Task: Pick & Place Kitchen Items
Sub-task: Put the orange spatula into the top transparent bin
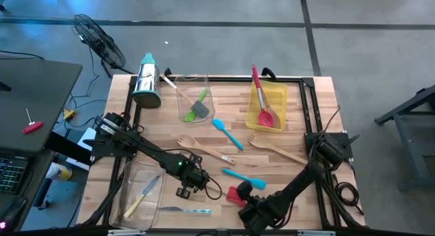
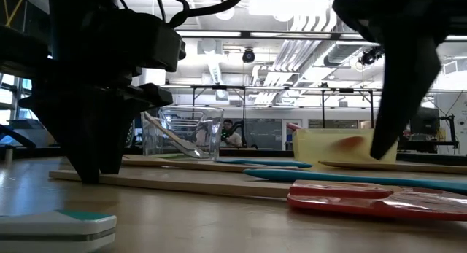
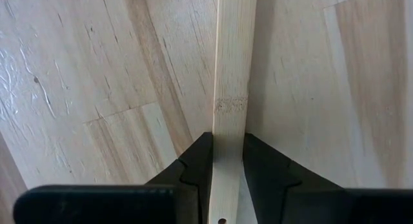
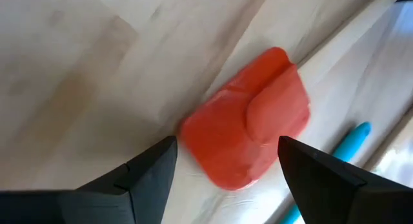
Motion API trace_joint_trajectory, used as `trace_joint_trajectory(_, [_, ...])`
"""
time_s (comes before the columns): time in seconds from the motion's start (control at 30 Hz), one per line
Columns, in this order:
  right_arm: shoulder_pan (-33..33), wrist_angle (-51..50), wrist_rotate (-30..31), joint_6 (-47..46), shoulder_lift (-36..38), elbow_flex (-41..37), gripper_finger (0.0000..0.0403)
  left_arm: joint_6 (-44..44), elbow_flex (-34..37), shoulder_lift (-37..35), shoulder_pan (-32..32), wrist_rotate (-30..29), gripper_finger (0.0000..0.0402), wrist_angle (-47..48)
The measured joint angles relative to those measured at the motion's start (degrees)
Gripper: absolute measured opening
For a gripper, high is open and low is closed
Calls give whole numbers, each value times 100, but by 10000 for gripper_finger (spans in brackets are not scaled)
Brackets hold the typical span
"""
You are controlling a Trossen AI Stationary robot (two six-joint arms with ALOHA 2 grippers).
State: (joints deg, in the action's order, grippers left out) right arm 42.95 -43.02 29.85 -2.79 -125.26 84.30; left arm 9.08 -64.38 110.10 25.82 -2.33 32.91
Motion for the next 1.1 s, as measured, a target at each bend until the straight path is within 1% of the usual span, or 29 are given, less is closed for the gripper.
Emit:
trace_joint_trajectory(0.13, [-47,323,127,438,40,-255,265,0,0,0,0,3,74,-1])
trace_joint_trajectory(0.23, [-47,556,399,753,45,-372,265,0,0,0,0,2,74,-2])
trace_joint_trajectory(0.4, [-45,713,890,825,19,-421,265,4,0,0,0,6,74,-2])
trace_joint_trajectory(0.6, [-73,864,984,900,-2,-434,257,7,0,0,0,35,74,-4])
trace_joint_trajectory(0.73, [-75,953,895,874,-13,-440,227,7,0,0,0,37,74,-10])
trace_joint_trajectory(0.97, [-75,1121,826,861,-32,-462,143,7,4,0,0,43,74,-30])
trace_joint_trajectory(1.1, [-82,1148,829,861,-40,-464,106,-4,11,0,-1,160,74,-82])
